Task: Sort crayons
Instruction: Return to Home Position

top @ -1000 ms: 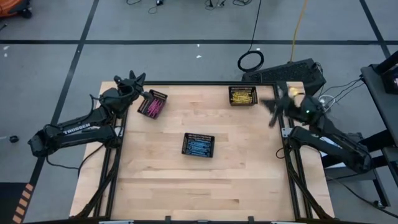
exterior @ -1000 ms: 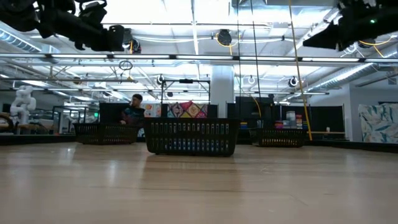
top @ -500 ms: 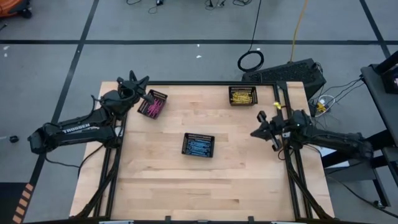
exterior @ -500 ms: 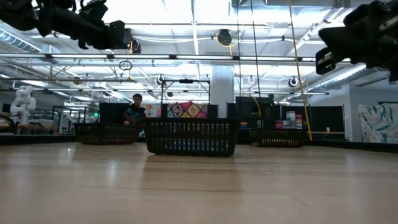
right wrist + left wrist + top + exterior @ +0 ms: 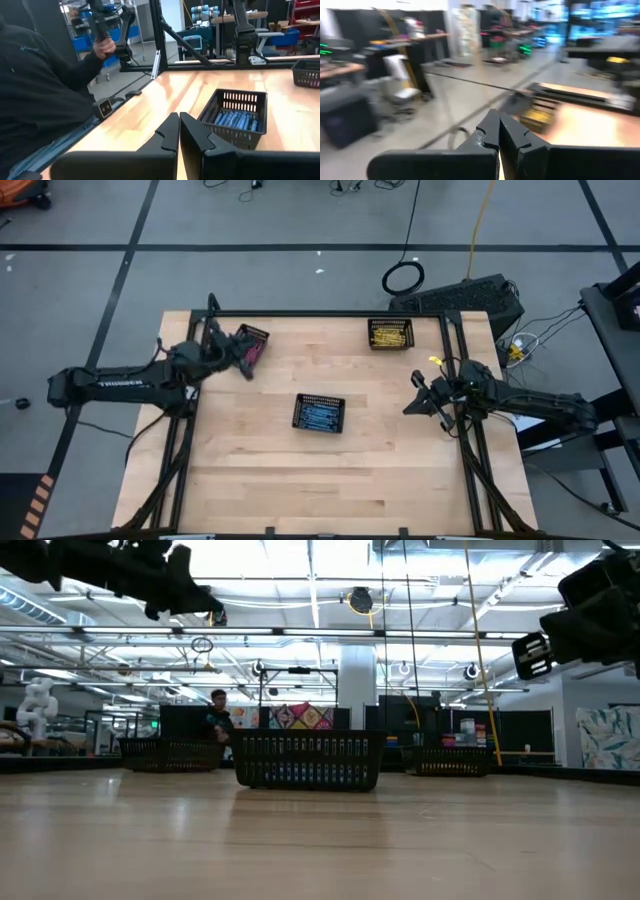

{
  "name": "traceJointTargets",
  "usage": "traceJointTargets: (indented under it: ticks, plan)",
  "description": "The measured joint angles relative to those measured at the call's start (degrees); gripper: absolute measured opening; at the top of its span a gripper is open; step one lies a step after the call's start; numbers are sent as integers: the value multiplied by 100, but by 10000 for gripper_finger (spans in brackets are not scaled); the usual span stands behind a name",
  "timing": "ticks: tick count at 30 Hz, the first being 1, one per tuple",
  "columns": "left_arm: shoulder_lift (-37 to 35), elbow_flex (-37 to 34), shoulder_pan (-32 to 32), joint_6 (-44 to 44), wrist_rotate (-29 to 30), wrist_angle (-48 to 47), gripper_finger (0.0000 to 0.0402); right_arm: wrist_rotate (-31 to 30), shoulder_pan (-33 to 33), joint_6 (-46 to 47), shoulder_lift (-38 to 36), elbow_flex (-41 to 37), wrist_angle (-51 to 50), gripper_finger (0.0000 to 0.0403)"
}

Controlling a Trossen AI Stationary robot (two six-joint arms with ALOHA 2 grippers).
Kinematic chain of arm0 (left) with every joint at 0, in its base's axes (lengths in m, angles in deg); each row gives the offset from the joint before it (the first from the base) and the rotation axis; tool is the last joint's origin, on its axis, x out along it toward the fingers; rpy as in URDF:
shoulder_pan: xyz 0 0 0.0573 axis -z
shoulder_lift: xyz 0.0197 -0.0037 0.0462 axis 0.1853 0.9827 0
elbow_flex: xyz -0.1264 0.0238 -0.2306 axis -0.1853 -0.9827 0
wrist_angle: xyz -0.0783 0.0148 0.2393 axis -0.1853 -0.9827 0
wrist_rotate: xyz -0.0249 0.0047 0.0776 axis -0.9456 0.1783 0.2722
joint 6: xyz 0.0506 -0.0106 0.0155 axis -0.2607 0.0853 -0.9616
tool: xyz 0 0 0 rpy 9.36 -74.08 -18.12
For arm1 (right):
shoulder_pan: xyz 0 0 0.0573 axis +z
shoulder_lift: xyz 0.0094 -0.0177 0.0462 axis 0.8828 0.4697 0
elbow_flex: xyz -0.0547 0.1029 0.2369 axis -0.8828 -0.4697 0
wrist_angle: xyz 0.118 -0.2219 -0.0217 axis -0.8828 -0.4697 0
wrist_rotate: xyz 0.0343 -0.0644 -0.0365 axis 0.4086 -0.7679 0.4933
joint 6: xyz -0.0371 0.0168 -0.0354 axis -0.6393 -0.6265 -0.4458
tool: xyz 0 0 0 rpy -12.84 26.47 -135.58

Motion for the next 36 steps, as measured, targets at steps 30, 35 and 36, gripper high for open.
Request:
traceJointTargets:
  ticks: [30, 35, 36]
  plan:
    - [-2924, -2014, 1674, 703, -1562, -294, 0, -133, 0, -87, 2, -11, -134, 0]
    - [-3204, -2304, 1675, 789, -1817, -255, 0, -357, -24, -89, 2, -13, -167, 0]
    - [-3216, -2304, 1674, 768, -1838, -307, 0, -335, -24, -89, 2, -13, -168, 0]
